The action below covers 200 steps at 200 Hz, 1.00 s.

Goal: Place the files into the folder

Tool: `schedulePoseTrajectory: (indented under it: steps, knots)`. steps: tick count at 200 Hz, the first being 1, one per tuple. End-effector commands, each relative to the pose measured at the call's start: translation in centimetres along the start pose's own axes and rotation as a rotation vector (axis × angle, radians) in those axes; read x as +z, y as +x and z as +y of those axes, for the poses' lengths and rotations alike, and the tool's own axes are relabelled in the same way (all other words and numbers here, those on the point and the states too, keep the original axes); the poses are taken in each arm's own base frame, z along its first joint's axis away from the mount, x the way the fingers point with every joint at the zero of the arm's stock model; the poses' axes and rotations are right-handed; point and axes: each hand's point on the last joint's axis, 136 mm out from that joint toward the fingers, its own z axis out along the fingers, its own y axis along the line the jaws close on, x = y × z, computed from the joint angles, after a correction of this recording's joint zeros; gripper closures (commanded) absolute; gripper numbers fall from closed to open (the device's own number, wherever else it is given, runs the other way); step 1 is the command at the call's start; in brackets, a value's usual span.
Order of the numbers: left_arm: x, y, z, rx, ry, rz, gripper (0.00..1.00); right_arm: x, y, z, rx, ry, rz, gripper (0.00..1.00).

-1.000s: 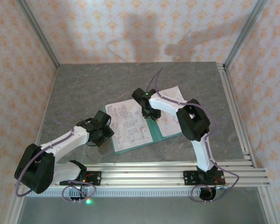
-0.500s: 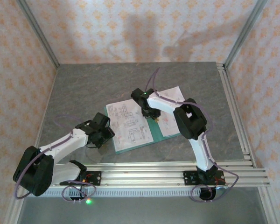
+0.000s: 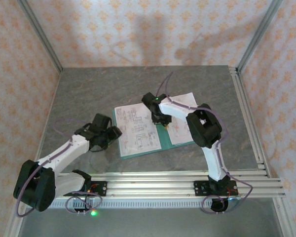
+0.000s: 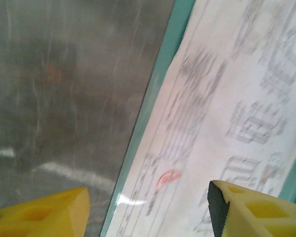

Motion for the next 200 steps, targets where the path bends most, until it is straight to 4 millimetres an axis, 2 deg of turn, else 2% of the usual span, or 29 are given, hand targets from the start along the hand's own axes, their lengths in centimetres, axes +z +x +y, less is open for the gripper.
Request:
schedulePoseTrajectory:
  steps: [1,27,48,70,82,98,111,127,137,156,178,200]
  knots:
    - [-0.4,-4.0,-0.8,0.054,-0.042,-0.074,0.33,3.3,2.3,-1.4,-0.016,0.041,0.107,0.79]
    - [1.3,-6.5,-2.9,0.073,-0.025,-0.042,0.35,3.3,2.1,-1.7,-0.013,0.033,0.113,0.79]
    - [2.6,-7.7,-4.1,0.127,-0.027,-0.041,0.36,3.3,2.0,-1.7,-0.011,0.014,0.118,0.79]
    - [3.7,-8.6,-4.8,0.154,-0.025,-0.034,0.37,3.3,2.0,-1.6,-0.015,0.005,0.12,0.79]
    - [4.2,-8.4,-5.0,0.135,-0.021,-0.012,0.39,3.3,2.0,-1.6,-0.015,0.005,0.12,0.79]
    - [4.0,-6.9,-4.6,0.077,-0.016,0.027,0.39,3.4,2.0,-1.5,-0.015,0.002,0.125,0.79]
    - [2.9,-5.1,-3.2,0.018,-0.056,0.049,0.38,3.5,2.1,-1.3,-0.011,-0.004,0.133,0.79]
    - [2.0,-1.7,-1.2,-0.039,-0.085,0.087,0.35,3.6,2.2,-1.2,0.001,-0.013,0.14,0.79]
    - [1.7,0.5,-0.6,-0.048,-0.08,0.105,0.33,3.7,2.3,-1.1,0.008,-0.016,0.148,0.79]
    - [1.8,4.2,1.0,-0.059,-0.092,0.143,0.32,3.8,2.4,-1.2,0.024,-0.013,0.159,0.79]
    - [2.2,6.1,2.7,-0.134,-0.065,0.144,0.32,4.0,2.5,-1.1,0.047,-0.017,0.178,0.79]
    - [1.9,6.3,3.5,-0.18,-0.043,0.113,0.31,4.1,2.6,-1.0,0.068,-0.016,0.198,0.79]
